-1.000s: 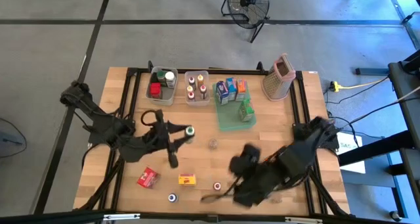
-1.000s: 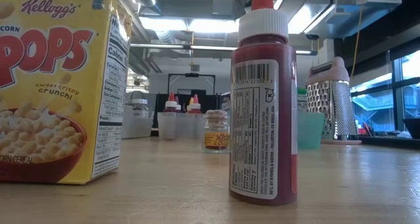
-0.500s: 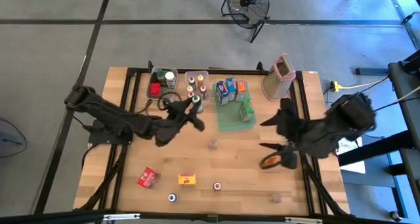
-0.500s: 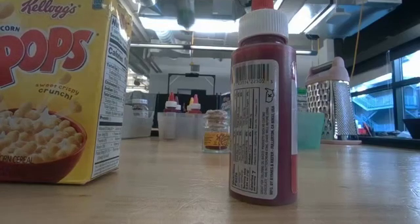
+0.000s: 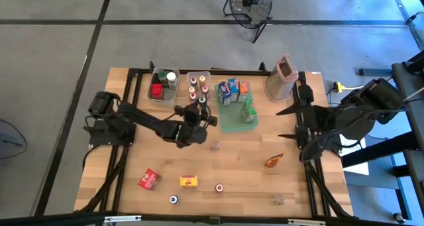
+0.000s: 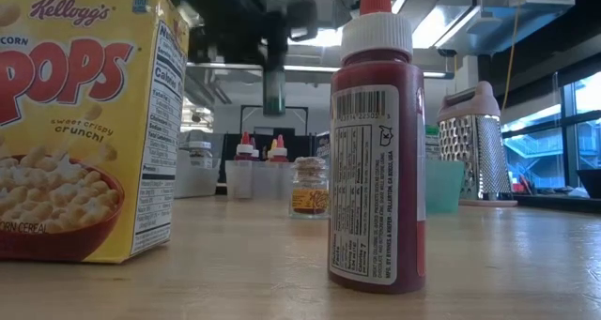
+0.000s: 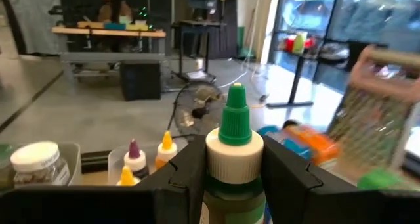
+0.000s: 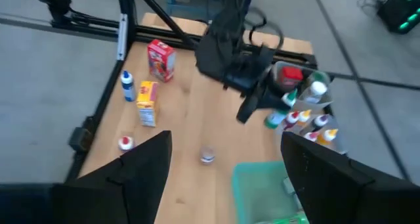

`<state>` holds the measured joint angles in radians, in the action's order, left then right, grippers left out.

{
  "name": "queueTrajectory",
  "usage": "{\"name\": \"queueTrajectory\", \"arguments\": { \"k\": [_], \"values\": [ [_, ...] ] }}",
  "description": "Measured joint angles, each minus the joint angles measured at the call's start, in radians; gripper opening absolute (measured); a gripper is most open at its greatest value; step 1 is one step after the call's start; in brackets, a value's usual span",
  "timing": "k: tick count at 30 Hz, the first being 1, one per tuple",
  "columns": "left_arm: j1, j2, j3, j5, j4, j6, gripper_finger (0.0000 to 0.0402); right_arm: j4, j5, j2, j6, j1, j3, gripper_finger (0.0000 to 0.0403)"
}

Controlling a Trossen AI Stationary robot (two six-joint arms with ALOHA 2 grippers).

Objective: Pick & Place Kitchen Items
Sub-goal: Put the green food coloring bottle into the transparent bin

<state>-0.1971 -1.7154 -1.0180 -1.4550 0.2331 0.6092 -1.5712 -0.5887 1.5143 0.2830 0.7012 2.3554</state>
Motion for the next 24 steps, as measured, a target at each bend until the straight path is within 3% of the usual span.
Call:
{"name": "queueTrajectory", "arguments": {
  "k": [9,14,24],
  "values": [
    [0.111,-0.056,0.0,0.02,-0.118,0.111,0.0114,0.0,-0.01,0.0,-0.068,-0.04,0.0,0.0287],
    [0.162,-0.057,0.0,0.065,-0.247,0.265,0.0114,0.0,-0.007,-0.003,-0.09,-0.058,-0.001,0.0287],
    [0.196,-0.069,0.0,0.07,-0.245,0.262,0.0114,0.0,0.051,-0.004,-0.129,-0.095,-0.001,0.0287]
  ]
}}
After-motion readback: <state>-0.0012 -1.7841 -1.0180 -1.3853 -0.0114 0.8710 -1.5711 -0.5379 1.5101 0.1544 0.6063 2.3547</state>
